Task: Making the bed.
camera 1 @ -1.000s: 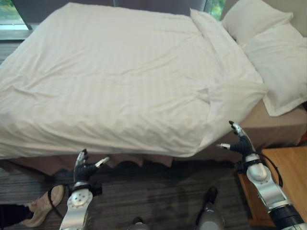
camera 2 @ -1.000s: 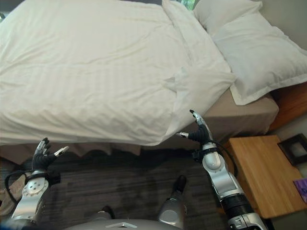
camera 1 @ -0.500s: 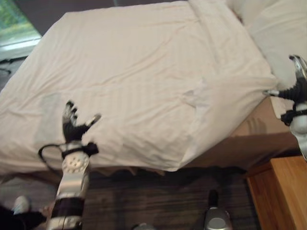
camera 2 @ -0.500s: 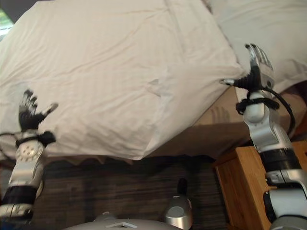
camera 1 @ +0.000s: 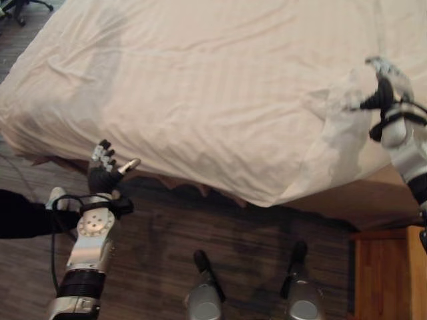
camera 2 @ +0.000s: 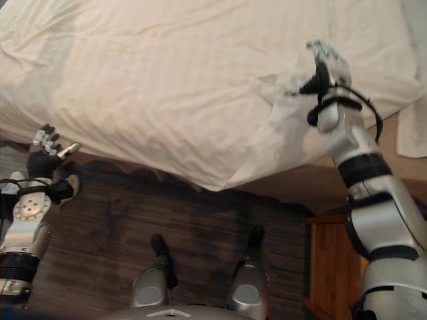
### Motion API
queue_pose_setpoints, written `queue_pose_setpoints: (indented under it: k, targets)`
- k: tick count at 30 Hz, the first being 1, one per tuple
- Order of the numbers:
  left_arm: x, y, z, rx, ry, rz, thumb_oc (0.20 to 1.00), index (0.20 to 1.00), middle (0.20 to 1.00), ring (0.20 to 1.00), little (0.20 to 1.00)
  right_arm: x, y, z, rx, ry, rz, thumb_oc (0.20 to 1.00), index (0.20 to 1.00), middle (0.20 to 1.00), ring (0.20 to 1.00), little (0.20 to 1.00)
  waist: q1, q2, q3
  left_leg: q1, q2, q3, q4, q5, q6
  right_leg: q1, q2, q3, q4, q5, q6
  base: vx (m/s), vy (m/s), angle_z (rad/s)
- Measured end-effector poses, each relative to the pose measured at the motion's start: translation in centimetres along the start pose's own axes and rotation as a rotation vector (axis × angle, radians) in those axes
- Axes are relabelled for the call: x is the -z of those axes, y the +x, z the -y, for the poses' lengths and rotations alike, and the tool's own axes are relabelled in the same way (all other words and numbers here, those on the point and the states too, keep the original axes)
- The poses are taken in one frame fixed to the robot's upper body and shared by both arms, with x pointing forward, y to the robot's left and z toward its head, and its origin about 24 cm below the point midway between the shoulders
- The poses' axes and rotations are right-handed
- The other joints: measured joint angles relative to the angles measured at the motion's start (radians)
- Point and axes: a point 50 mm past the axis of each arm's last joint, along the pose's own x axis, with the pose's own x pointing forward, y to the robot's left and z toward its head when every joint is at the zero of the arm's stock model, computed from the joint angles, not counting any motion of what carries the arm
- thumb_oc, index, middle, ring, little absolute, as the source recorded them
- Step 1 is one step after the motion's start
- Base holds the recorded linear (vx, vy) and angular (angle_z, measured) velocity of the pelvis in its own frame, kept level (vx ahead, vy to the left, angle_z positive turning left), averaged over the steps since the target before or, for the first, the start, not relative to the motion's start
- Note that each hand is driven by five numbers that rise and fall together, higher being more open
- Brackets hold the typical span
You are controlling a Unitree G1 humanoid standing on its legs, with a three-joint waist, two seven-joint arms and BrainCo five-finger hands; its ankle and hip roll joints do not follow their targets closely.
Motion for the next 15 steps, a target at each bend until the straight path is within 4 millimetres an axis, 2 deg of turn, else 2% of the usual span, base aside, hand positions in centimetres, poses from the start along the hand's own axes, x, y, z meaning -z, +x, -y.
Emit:
queue_pose_setpoints:
  k: [4, 5, 9, 12, 15]
  targets:
    - [0.2, -0.1, -0.8, -0.017, 0.008, -0.011, 1.0, 1.0, 1.0, 1.0, 1.0, 1.1, 0.8, 0.8, 0.006, -0.046, -0.062, 1.0, 1.0, 1.0, 1.0, 1.0, 0.015, 0.024, 0.012, -0.062, 0.019, -0.008, 0.001, 0.023, 0.001, -0.046, 0.026, -0.014, 0.004, 0.01, -0.005, -0.01, -0.037, 0.05]
    - [0.0, 0.0, -0.7, -0.015, 0.004, -0.004, 1.0, 1.0, 1.0, 1.0, 1.0, 1.6, 0.9, 1.0, 0.006, -0.058, -0.083, 1.0, 1.0, 1.0, 1.0, 1.0, 0.018, 0.027, 0.016, -0.078, 0.024, -0.01, 0.001, 0.029, 0.001, -0.06, 0.031, -0.018, 0.005, 0.02, -0.017, -0.02, -0.032, 0.03]
    - [-1.0, 0.7, -1.0, -0.009, 0.017, 0.028, 1.0, 1.0, 1.0, 1.0, 1.0, 2.3, 0.9, 1.4, 0.004, -0.099, -0.104, 1.0, 1.0, 1.0, 1.0, 1.0, 0.03, 0.04, 0.027, -0.096, 0.025, -0.009, 0.001, 0.035, -0.005, -0.07, 0.032, -0.029, 0.005, 0.021, -0.017, 0.03, -0.04, 0.05]
    - [-2.0, 1.2, -2.5, -0.027, 0.031, 0.055, 1.0, 1.0, 1.0, 1.0, 1.0, 3.0, 1.1, 2.1, 0.011, -0.138, -0.126, 1.0, 1.0, 1.0, 1.0, 1.0, 0.032, 0.06, 0.036, -0.112, 0.024, -0.01, 0.001, 0.035, -0.005, -0.082, 0.031, -0.03, 0.005, 0.011, -0.008, 0.0, -0.013, 0.05]
    - [-2.0, 1.2, -3.7, -0.067, 0.038, 0.051, 1.0, 1.0, 1.0, 1.0, 1.0, 2.4, 1.9, 3.5, 0.046, -0.163, -0.113, 1.0, 1.0, 1.0, 1.0, 1.0, 0.034, 0.084, 0.047, -0.144, 0.025, -0.006, 0.002, 0.035, -0.005, -0.122, 0.032, -0.025, 0.006, 0.013, -0.011, -0.06, -0.016, -0.06]
